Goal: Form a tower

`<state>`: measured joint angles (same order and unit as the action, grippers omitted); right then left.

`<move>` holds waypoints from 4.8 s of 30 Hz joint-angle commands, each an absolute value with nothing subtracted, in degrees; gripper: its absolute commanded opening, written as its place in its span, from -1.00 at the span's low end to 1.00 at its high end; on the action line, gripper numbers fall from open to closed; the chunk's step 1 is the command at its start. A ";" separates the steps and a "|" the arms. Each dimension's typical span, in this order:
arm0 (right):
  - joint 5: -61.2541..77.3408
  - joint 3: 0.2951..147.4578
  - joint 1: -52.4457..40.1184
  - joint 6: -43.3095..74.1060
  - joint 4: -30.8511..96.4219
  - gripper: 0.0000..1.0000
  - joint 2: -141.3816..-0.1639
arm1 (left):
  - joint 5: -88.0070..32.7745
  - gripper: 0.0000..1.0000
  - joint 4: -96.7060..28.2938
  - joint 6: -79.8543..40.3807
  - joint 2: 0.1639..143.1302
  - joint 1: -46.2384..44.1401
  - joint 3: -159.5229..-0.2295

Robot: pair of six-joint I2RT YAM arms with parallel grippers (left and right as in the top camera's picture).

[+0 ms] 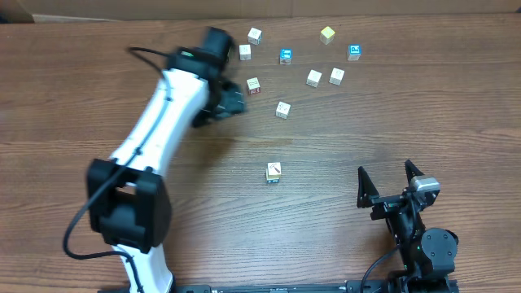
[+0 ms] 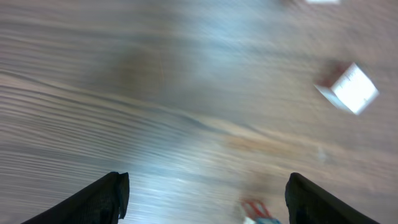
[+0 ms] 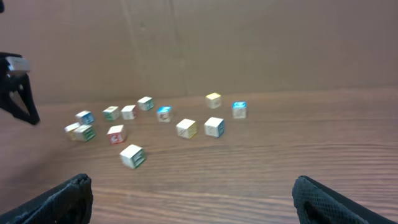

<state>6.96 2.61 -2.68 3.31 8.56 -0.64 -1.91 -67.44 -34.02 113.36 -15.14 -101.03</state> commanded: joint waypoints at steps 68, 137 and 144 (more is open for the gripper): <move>1.54 78.04 -40.21 33.01 54.52 0.62 -106.50 | -1.96 0.99 -66.61 -29.12 112.07 13.10 -102.30; 0.25 77.95 -42.92 32.62 53.36 0.42 -114.89 | -1.93 0.99 -66.61 -29.12 112.07 13.10 -102.30; -0.19 82.28 -41.41 32.58 54.83 0.55 -114.87 | -1.96 0.99 -66.61 -29.12 112.07 13.10 -102.30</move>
